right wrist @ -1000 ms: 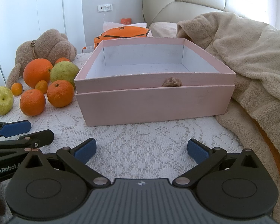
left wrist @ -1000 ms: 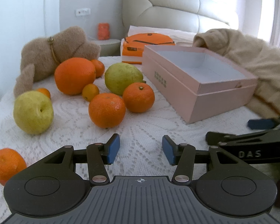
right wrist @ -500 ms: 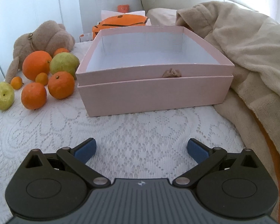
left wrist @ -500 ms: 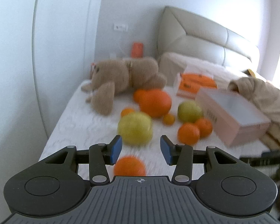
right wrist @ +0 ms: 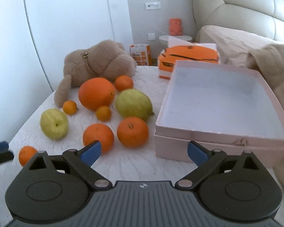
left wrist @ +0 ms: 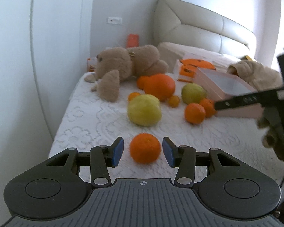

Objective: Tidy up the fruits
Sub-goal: 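Grasp a tangerine with the left gripper while the right gripper grasps another tangerine, then carry both tangerines into the pink box and open both grippers, then lift both grippers out of the pink box, then reach for the small tangerine and close the left gripper on it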

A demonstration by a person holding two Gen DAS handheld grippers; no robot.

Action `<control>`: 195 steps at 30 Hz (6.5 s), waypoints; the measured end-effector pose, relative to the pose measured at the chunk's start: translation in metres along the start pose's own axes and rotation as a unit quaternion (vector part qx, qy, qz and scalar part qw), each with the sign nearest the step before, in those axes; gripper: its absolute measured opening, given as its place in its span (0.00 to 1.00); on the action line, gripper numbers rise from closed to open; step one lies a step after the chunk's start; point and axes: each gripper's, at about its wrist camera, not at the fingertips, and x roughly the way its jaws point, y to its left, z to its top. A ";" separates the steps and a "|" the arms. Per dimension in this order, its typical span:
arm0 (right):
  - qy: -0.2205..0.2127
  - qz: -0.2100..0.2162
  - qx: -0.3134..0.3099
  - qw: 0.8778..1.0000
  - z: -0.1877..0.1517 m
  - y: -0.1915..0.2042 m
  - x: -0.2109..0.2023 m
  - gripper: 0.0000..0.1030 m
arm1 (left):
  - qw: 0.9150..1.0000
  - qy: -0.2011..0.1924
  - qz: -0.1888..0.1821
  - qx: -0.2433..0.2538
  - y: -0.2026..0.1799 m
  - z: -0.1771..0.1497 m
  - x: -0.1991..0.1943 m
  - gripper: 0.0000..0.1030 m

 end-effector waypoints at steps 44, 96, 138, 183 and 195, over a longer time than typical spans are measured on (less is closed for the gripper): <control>-0.017 -0.042 -0.218 0.975 -0.016 0.095 0.033 0.46 | 0.998 0.043 0.019 -0.046 -0.007 -0.002 0.053 0.49; -0.049 -0.164 0.081 0.982 0.128 -0.104 -0.018 0.77 | 0.983 -0.017 -0.176 0.044 -0.180 0.130 0.145 0.47; -0.060 -0.056 -0.006 0.997 -0.042 -0.015 0.010 0.77 | 0.994 0.007 0.100 -0.048 -0.006 0.105 0.130 0.47; -0.043 -0.060 0.004 0.997 -0.043 -0.018 0.015 0.77 | 0.996 0.067 0.014 0.059 -0.095 0.071 0.154 0.20; -0.043 -0.060 0.005 0.997 -0.042 -0.019 0.015 0.77 | 0.996 0.082 -0.022 0.018 -0.089 0.064 0.117 0.21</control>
